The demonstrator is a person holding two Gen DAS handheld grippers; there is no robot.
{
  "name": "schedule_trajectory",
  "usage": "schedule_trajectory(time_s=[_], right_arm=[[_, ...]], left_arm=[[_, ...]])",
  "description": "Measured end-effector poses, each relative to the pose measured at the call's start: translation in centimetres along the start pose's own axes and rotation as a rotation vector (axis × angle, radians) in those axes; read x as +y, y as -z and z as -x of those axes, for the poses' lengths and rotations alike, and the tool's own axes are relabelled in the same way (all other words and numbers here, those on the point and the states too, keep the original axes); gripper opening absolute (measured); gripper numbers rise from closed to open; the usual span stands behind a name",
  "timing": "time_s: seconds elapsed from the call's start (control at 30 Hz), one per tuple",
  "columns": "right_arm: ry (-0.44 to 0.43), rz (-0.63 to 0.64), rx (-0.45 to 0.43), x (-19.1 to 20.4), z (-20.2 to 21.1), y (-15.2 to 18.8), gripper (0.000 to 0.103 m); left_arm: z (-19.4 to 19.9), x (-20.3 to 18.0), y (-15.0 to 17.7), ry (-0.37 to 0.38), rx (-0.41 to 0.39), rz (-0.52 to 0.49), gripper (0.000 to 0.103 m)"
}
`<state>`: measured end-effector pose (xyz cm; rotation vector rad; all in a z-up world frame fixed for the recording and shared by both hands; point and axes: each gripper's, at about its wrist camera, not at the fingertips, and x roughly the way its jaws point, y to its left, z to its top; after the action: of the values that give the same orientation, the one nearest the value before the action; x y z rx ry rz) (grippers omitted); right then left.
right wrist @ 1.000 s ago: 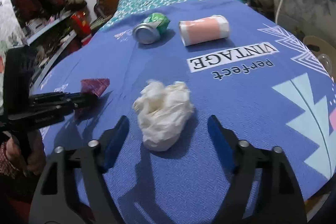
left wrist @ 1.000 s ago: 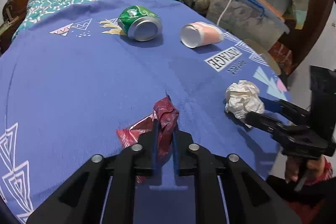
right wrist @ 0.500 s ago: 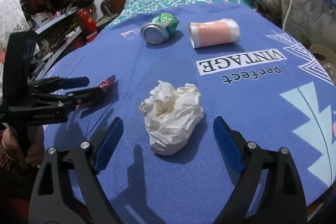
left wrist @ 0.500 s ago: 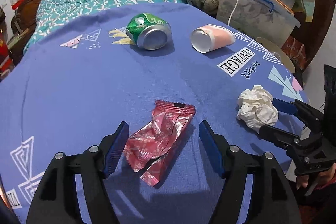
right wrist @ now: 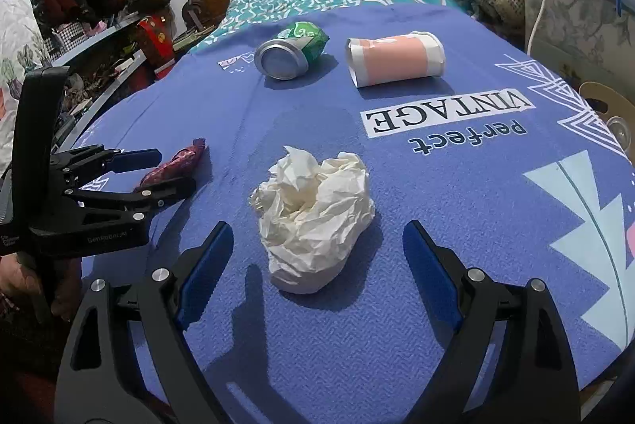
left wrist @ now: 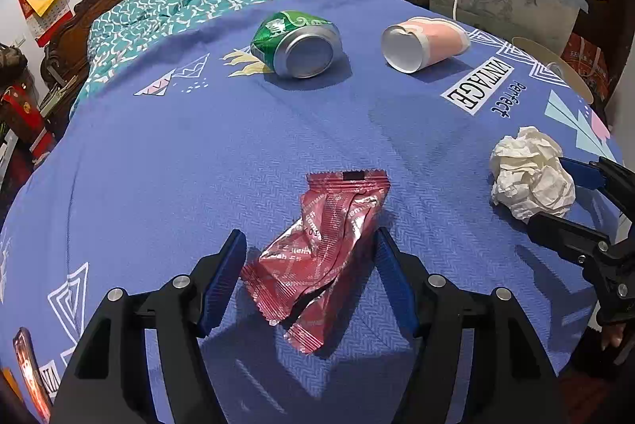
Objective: Collect trash
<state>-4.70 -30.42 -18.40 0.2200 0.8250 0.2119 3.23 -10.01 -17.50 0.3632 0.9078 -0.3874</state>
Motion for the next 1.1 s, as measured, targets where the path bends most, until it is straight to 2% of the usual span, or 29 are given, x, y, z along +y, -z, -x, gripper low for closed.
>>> schedule_trajectory(time_s=[0.33, 0.47, 0.5, 0.53, 0.6, 0.67, 0.8, 0.97, 1.1], right_arm=[[-0.001, 0.003, -0.010, 0.7, 0.5, -0.1, 0.086], [0.001, 0.020, -0.006, 1.2, 0.4, -0.1, 0.080], [0.001, 0.022, -0.002, 1.3, 0.3, 0.0, 0.076], [0.003, 0.024, 0.001, 1.3, 0.1, 0.1, 0.072], [0.008, 0.029, 0.006, 1.4, -0.2, 0.2, 0.047], [0.003, 0.035, 0.007, 1.4, -0.4, 0.3, 0.045], [0.010, 0.027, -0.043, 0.7, 0.8, -0.1, 0.043], [0.026, -0.080, -0.102, -4.1, 2.8, -1.6, 0.043], [0.078, -0.187, -0.160, -10.0, 5.0, -2.1, 0.043]], left_arm=[[0.2, 0.2, 0.5, 0.030, 0.005, 0.031, 0.062], [0.1, 0.6, 0.7, 0.049, 0.009, 0.053, 0.060], [0.2, 0.7, 0.7, 0.054, 0.008, 0.056, 0.059], [0.2, 0.7, 0.7, 0.053, 0.006, 0.056, 0.054], [0.3, 0.6, 0.8, 0.052, -0.002, 0.046, 0.045], [0.4, 0.3, 0.7, 0.052, -0.005, 0.036, 0.032], [0.5, -0.4, -0.3, 0.072, -0.008, 0.007, 0.012], [0.2, -3.2, -3.5, 0.152, -0.014, -0.052, 0.009], [-0.6, -7.1, -7.8, 0.283, -0.009, -0.098, 0.008]])
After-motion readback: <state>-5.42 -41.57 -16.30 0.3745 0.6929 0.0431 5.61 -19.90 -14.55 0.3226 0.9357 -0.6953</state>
